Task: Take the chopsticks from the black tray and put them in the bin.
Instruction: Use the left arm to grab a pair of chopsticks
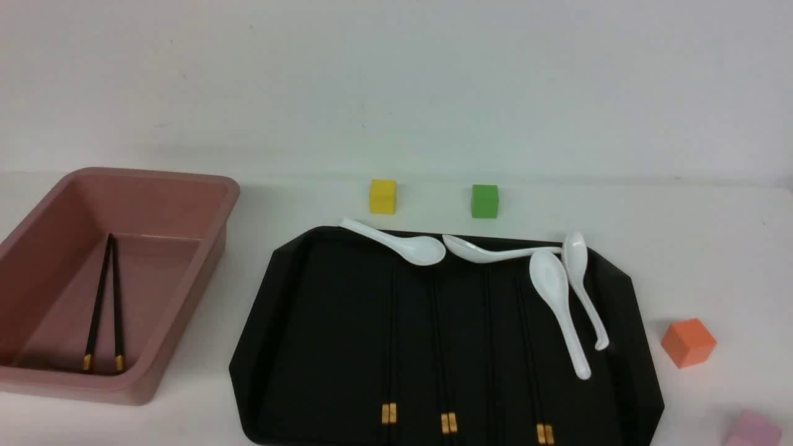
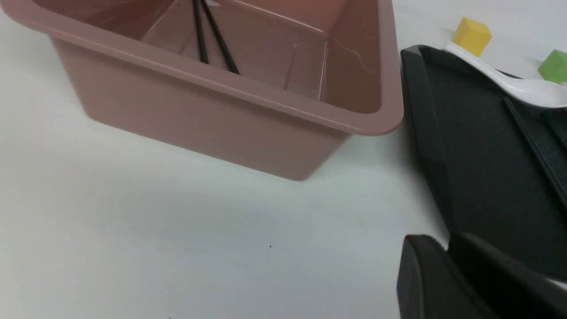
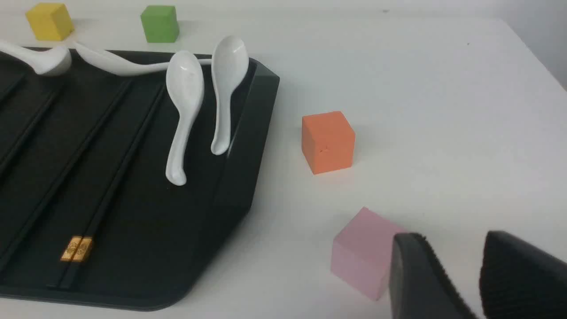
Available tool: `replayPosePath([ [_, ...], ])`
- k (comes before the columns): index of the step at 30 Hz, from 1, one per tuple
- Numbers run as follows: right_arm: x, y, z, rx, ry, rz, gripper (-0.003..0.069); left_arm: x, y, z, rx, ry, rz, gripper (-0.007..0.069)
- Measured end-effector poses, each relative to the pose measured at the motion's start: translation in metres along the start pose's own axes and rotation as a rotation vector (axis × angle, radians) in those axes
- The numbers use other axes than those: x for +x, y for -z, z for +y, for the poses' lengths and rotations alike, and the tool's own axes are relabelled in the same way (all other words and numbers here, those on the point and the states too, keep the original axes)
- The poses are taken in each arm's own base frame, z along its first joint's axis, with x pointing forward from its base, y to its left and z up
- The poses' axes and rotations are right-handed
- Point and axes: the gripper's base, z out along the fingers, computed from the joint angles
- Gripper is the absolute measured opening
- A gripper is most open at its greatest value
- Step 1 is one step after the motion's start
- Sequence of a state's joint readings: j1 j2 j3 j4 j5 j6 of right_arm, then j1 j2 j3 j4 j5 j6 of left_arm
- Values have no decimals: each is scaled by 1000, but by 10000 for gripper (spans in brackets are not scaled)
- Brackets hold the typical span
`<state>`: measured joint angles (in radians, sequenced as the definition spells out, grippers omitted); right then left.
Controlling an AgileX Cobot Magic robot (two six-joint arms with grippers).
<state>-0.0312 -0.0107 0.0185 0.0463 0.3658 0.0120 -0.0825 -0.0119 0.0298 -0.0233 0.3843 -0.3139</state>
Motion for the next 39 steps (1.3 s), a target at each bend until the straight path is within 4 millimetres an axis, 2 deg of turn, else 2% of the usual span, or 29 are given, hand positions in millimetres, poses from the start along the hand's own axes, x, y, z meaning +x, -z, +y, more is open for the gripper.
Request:
replayPosePath([
  [35, 0, 0, 0, 0, -8, 0, 240, -2, 0, 0, -5, -27, -19, 93],
  [39, 0, 0, 0, 0, -8, 0, 240, -2, 0, -2, 23, 88, -23, 93],
])
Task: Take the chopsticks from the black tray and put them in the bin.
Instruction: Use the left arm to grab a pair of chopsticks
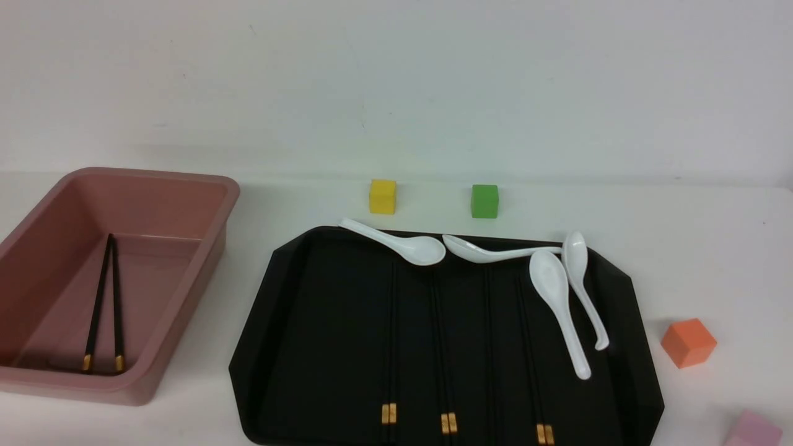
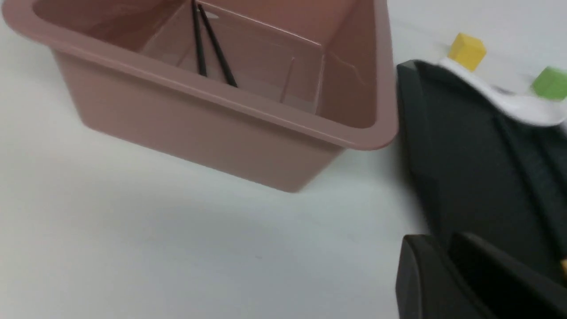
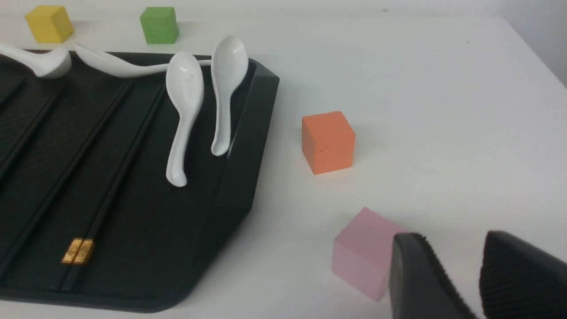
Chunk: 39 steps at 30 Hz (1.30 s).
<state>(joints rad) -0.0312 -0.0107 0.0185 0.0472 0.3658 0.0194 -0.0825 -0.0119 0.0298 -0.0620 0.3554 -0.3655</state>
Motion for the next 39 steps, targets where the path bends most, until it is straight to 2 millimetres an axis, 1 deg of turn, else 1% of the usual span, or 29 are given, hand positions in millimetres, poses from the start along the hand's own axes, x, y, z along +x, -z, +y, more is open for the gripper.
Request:
replayPosePath([
  [1, 0, 0, 0, 0, 0, 0, 240, 0, 0, -1, 13, 64, 4, 93],
  [2, 0, 0, 0, 0, 0, 0, 240, 1, 0, -4, 43, 213, 16, 93],
  [3, 0, 0, 0, 0, 0, 0, 240, 1, 0, -6, 63, 318, 26, 94],
  [4, 0, 0, 0, 0, 0, 0, 240, 2, 0, -7, 74, 373, 32, 94],
  [5, 0, 0, 0, 0, 0, 0, 240, 2, 1, -11, 112, 575, 54, 97],
  [6, 0, 0, 0, 0, 0, 0, 240, 2, 1, -14, 143, 735, 74, 100],
  [7, 0, 0, 0, 0, 0, 0, 240, 2, 1, -15, 148, 750, 77, 100],
  [8, 0, 0, 0, 0, 0, 0, 240, 1, 2, -18, 178, 903, 97, 102],
  [9, 0, 0, 0, 0, 0, 0, 240, 0, 2, -20, 197, 990, 108, 104],
  [12, 0, 0, 0, 0, 0, 0, 240, -2, 3, -23, 237, 1149, 126, 104],
  [16, 0, 0, 0, 0, 0, 0, 240, -9, 3, -22, 273, 1233, 60, 104],
  [17, 0, 0, 0, 0, 0, 0, 240, -12, 4, -22, 281, 1234, 40, 104],
  [20, 0, 0, 0, 0, 0, 0, 240, -35, 14, -30, 352, 1161, -39, 104],
  [21, 0, 0, 0, 0, 0, 0, 240, -49, 22, -36, 390, 1090, -85, 101],
  [23, 0, 0, 0, 0, 1, 0, 240, -78, 39, -50, 442, 929, -162, 72],
  [24, 0, 0, 0, 0, 1, 0, 240, -84, 42, -53, 450, 892, -174, 68],
  [25, 0, 0, 0, 0, 0, 0, 240, -104, 48, -65, 438, 743, -172, 17],
  [26, 0, 0, 0, 0, 0, 0, 240, -115, 43, -74, 398, 626, -103, -13],
  [27, 0, 0, 0, 0, 0, 0, 240, -115, 43, -74, 398, 626, -103, -13],
  [28, 0, 0, 0, 0, 0, 0, 240, -125, 34, -84, 347, 504, 8, -13],
  [29, 0, 0, 0, 0, 0, 0, 240, -129, 24, -89, 302, 429, 115, -13],
  [32, 0, 0, 0, 0, 0, 0, 240, -130, -15, -95, 138, 280, 500, -13],
  [34, 0, 0, 0, 0, 1, 0, 240, -130, -38, -94, 53, 229, 689, -13],
  [35, 0, 0, 0, 0, 1, 0, 240, -126, -60, -92, -8, 213, 843, -13],
  [36, 0, 0, 0, 0, 1, 0, 240, -124, -76, -92, -35, 206, 930, -13],
  [38, 0, 0, 0, 0, 1, 0, 240, -120, -107, -91, -54, 215, 1045, -13],
  [39, 0, 0, 0, 0, 1, 0, 240, -117, -117, -91, -54, 226, 1075, -13],
])
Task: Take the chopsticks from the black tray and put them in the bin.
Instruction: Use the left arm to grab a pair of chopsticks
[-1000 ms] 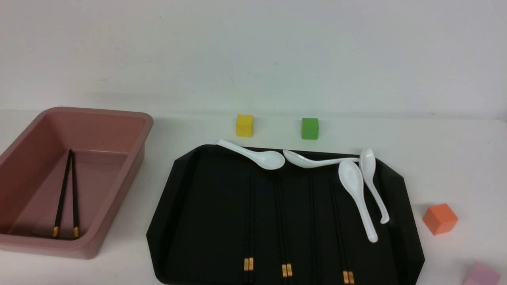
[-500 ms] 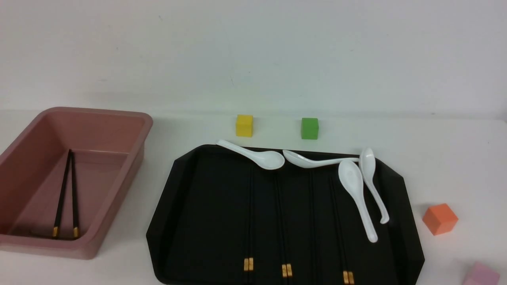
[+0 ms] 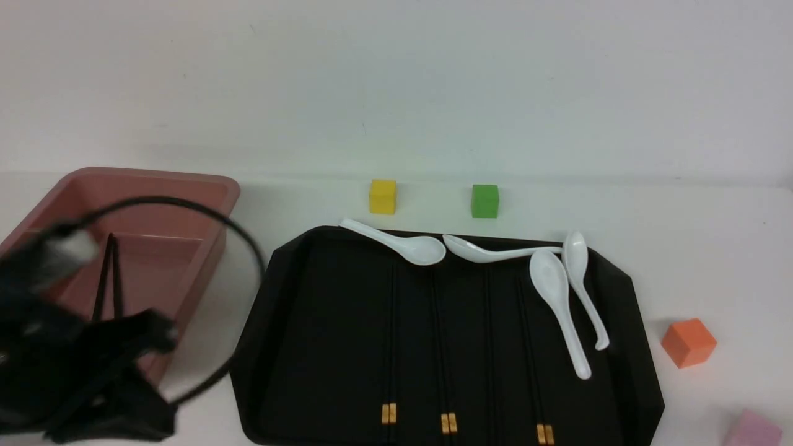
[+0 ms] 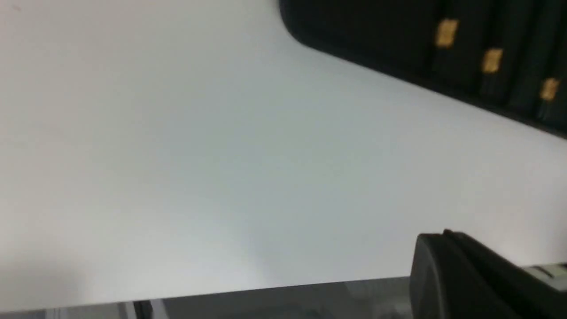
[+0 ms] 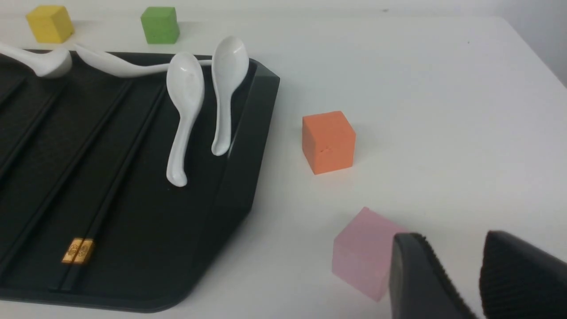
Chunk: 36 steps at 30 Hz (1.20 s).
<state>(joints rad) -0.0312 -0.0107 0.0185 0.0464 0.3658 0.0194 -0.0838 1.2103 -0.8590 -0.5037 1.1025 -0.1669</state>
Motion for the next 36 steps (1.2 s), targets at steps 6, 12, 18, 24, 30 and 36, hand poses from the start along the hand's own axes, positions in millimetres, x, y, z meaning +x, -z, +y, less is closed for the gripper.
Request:
replayPosePath([
  [6, 0, 0, 0, 0, 0, 0, 240, -41, -86, -35, -21, -21, 232, -13],
  [12, 0, 0, 0, 0, 0, 0, 240, -49, -161, -89, -167, -167, 308, 5],
  [18, 0, 0, 0, 0, 0, 0, 240, -54, -170, -119, -308, -202, 180, 55],
  [24, 0, 0, 0, 0, 0, 0, 240, -46, -173, -142, -345, -251, 71, 156],
  [30, 0, 0, 0, 0, 0, 0, 240, -48, -181, -150, -325, -305, -23, 328],
  [36, 0, 0, 0, 0, 0, 0, 240, -53, -205, -142, -359, -326, -27, 363],
])
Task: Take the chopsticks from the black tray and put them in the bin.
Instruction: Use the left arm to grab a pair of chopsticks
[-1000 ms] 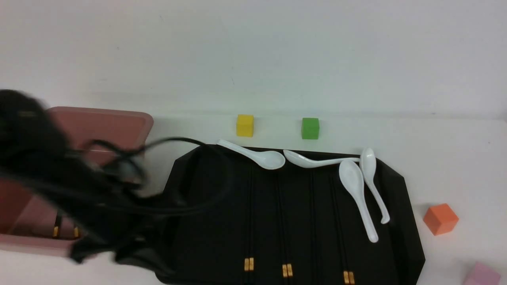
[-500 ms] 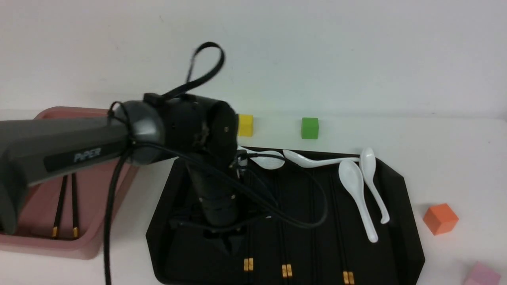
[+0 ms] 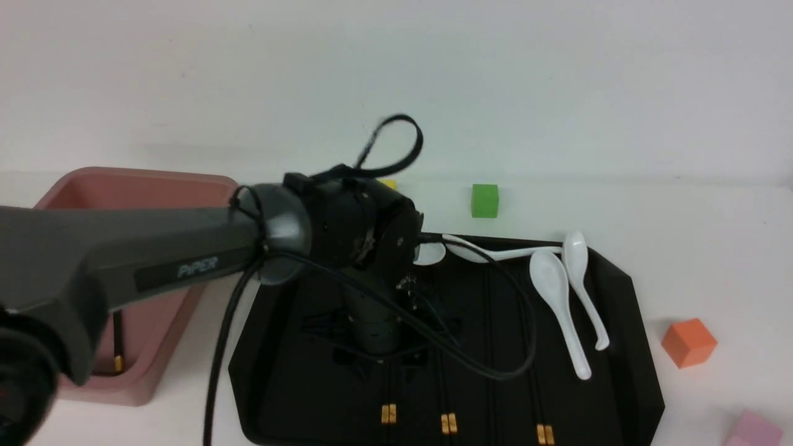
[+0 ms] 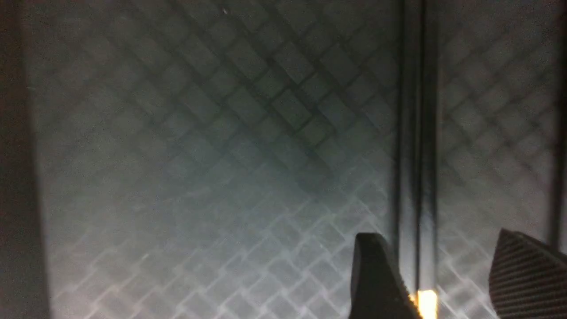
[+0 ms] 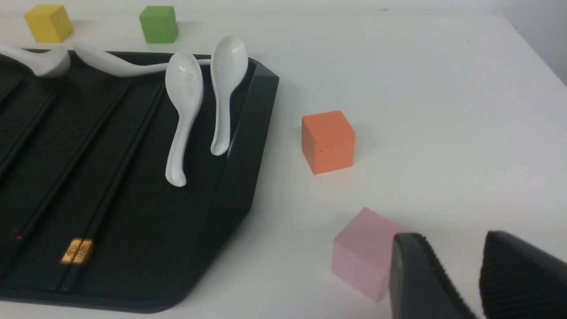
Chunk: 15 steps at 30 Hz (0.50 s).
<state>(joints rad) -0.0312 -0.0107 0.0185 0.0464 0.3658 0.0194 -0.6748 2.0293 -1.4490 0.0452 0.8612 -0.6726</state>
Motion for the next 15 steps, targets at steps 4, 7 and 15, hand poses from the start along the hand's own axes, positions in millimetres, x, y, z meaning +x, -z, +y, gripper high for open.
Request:
replayPosePath([
  [4, 0, 0, 0, 0, 0, 0, 240, 1, -18, 0, -21, -1, 30, 362],
  [7, 0, 0, 0, 0, -1, 0, 240, 0, -20, -1, -20, 0, 29, 328],
  [15, 0, 0, 0, 0, -1, 0, 240, 2, -13, -4, 17, 41, 55, 118],
])
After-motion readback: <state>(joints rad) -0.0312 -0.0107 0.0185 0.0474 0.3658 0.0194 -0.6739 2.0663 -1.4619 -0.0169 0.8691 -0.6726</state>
